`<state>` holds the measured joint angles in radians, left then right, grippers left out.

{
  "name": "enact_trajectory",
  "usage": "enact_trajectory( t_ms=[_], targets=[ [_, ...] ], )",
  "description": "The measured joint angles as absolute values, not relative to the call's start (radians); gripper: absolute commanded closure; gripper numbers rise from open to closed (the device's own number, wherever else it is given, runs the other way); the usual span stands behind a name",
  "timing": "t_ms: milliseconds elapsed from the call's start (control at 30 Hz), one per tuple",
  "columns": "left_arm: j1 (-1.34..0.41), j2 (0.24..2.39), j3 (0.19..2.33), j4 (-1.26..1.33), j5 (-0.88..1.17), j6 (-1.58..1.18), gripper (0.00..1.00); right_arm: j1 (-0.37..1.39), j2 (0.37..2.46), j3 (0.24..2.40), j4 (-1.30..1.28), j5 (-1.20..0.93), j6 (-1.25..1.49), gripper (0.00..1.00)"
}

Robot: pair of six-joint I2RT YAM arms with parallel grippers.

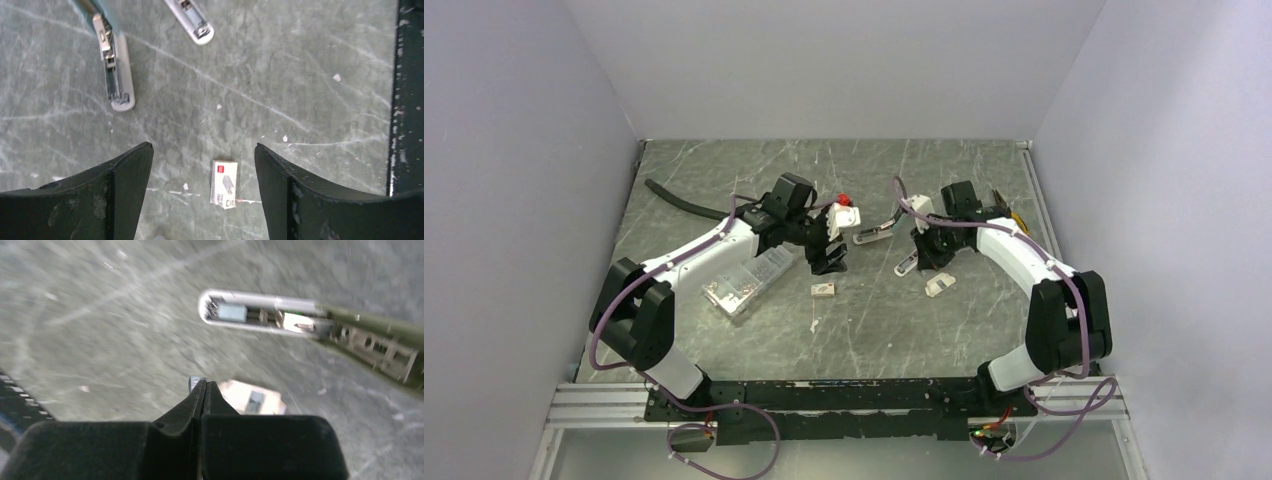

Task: Load the staples into the stapler
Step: Pick up the staple from the staple box.

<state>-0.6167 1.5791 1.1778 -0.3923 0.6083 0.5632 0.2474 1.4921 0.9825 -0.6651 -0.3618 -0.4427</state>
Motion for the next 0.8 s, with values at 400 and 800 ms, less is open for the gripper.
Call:
enact_trajectory(
  t_ms=[400,800],
  targets=[
    [-0.721,1.583,1.295,-0.458,0.757,0.734,0.29,0.292,1.594,1.176,-0.724,-0.885,-0.373,1.0],
    [-0.837,1.59,1.348,-0.573,0.587,0.986,0.39,0.358,1.757,1.23,-0.737,-1.066,-0.295,1.0]
  ],
)
